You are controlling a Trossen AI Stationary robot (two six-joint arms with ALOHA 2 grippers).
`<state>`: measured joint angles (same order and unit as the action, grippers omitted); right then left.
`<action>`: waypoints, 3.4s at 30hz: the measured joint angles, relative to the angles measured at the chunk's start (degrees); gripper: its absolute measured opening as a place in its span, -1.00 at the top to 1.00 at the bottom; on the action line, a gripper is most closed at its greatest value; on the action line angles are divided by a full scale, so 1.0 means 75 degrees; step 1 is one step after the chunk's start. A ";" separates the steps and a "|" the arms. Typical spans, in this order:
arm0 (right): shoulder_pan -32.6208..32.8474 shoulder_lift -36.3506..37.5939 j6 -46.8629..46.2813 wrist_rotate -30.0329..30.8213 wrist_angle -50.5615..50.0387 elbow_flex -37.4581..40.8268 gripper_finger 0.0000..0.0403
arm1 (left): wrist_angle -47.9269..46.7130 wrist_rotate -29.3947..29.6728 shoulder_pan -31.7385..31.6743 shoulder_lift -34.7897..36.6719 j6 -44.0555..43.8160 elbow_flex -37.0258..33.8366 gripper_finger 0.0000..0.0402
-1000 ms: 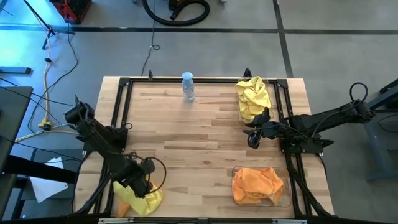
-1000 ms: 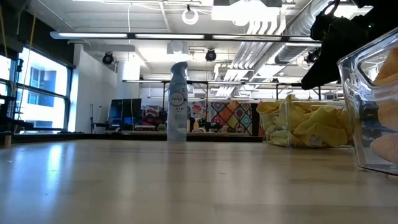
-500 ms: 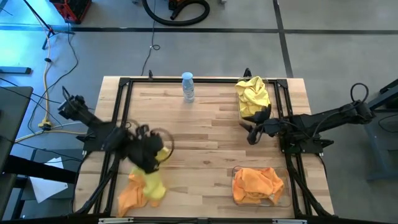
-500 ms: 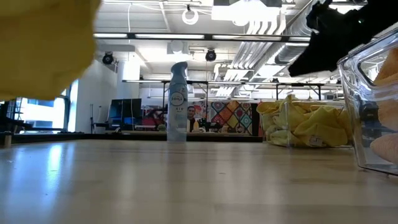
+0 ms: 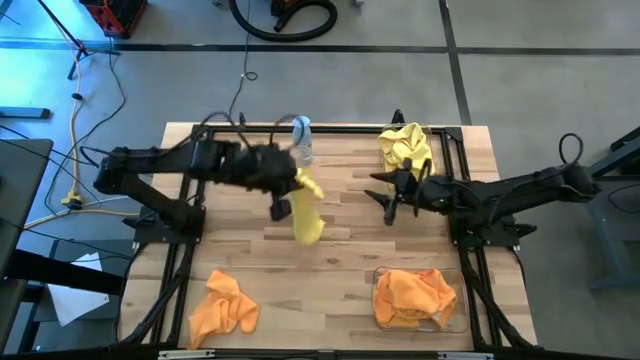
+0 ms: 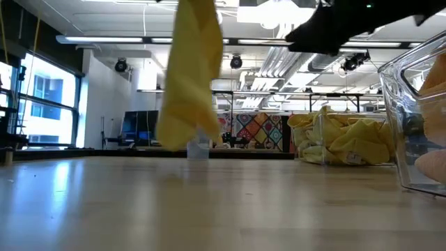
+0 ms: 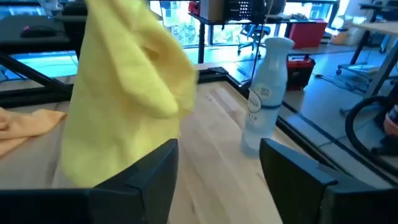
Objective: Sort microfiber towel by color & place in baskets
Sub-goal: Put the yellow microfiber cloth into the top transparent bin
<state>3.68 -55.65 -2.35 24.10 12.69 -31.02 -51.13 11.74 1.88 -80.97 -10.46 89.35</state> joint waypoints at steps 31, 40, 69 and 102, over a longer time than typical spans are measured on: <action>-0.0442 -0.4880 0.1579 -0.1539 -0.0073 -0.4156 0.49 | 0.1456 -0.1220 -0.0721 -0.0953 0.1353 0.1015 0.99; -0.0442 -0.4730 0.1153 -0.1248 -0.0843 -0.4153 0.90 | 0.0996 -0.1220 -0.0721 -0.0864 0.1285 0.1025 0.74; -0.1026 0.0368 -0.3563 0.2851 -0.9104 -0.4145 1.00 | 0.4770 -0.0614 -0.0753 0.5318 -0.0406 -0.7724 0.72; -0.4942 -0.2512 -0.2417 -0.2102 -0.8169 -0.2498 0.53 | 0.8862 -0.0626 -0.0742 0.6076 -0.0871 -1.1399 0.72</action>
<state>-33.39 -74.48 -20.48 8.34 -48.58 -49.76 15.34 7.05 -3.68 -35.40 -16.99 3.86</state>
